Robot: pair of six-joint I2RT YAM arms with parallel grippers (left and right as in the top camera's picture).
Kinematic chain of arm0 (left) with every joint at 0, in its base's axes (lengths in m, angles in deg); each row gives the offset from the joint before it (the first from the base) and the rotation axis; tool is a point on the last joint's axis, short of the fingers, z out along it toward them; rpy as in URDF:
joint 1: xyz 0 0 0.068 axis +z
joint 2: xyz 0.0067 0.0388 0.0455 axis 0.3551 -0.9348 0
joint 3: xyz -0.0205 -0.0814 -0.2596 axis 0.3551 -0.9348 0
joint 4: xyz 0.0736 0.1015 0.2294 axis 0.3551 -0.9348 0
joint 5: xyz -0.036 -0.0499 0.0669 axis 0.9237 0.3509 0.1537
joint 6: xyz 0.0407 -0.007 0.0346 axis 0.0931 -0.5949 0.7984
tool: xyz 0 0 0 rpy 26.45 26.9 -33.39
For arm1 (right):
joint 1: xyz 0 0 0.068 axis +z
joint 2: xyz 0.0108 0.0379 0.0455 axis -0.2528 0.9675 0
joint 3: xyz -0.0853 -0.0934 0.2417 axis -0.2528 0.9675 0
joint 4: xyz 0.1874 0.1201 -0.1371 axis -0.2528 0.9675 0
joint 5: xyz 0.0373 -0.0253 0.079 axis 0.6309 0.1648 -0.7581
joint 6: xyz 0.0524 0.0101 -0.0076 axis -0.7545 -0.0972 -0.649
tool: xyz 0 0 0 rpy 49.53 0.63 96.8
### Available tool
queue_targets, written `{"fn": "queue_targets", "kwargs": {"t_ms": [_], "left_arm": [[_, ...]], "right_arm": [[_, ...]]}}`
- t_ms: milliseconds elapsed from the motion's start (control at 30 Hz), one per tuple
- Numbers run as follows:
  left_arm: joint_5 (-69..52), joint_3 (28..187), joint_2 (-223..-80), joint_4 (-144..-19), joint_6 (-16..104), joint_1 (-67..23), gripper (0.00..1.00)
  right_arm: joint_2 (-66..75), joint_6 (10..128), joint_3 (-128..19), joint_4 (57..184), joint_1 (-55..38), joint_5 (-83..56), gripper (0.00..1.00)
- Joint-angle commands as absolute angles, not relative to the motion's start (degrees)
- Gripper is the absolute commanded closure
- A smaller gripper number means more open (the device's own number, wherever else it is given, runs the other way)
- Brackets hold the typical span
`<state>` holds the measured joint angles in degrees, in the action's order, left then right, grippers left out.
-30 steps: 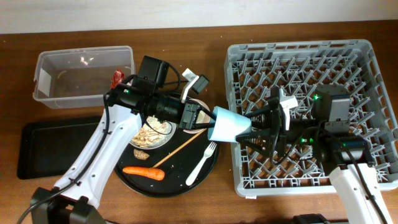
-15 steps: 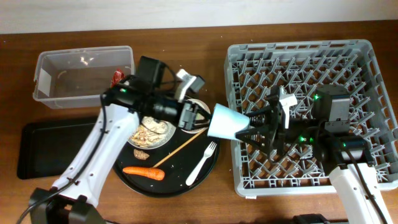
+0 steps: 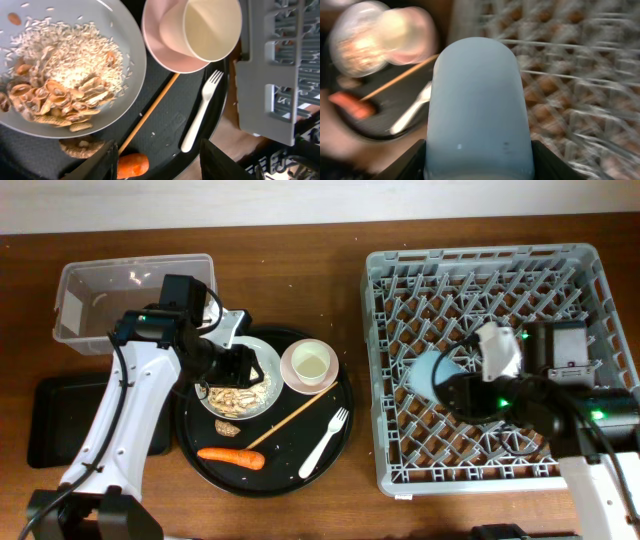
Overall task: Sort waste into correct bins and load items into the dishwasher rack
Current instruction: 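Place the light-blue cup upside down in the rack's right side with the right gripper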
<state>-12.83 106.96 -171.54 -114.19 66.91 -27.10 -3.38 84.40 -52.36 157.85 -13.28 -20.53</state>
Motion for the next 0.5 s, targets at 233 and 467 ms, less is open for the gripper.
{"fn": "queue_targets", "kwargs": {"t_ms": [233,467], "left_arm": [[-15.15,107.38,-170.55,-115.04,66.56,-27.02,0.48],[-15.15,107.38,-170.55,-115.37,66.56,-27.02,0.48]], "right_arm": [[3.85,78.04,-55.84,160.62,-49.28,-6.48,0.79],[15.50,77.85,-55.84,158.77,-57.97,-6.52,0.83]]}}
